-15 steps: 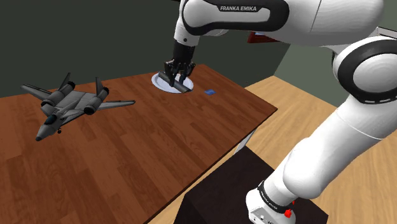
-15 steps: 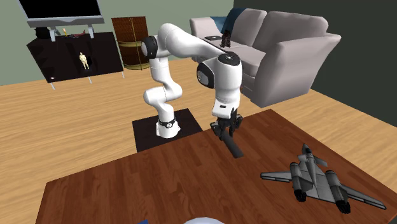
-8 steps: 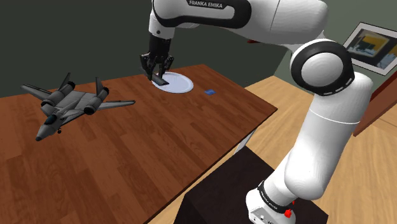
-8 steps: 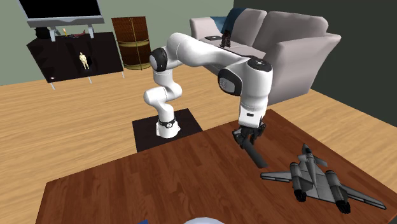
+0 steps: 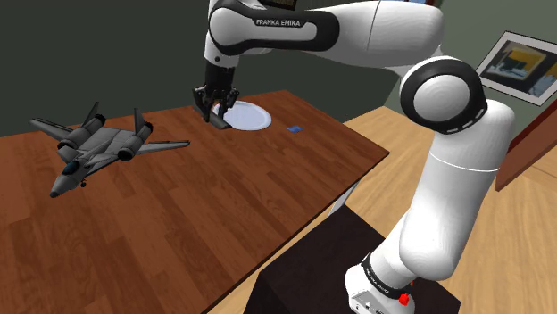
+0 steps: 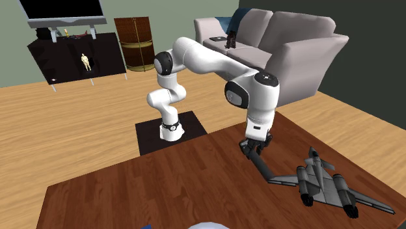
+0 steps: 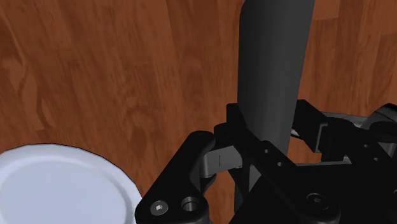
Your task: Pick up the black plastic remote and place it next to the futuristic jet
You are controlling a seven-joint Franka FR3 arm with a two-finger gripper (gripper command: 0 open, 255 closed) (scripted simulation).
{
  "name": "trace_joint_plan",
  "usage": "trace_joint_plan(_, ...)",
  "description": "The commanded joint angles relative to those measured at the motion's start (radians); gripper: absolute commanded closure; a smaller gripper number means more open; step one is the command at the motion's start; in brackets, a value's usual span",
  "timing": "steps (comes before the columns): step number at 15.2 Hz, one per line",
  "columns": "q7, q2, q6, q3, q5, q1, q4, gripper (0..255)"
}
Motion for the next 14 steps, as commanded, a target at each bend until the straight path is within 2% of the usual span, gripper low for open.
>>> trace_joint_plan(1, -0.001, 0.005, 0.029, 0.000, -0.001, 0.000, -0.023, 255)
trace_joint_plan(14, -0.007, 0.038, 0.190, -0.003, -0.005, 0.000, -0.152, 255)
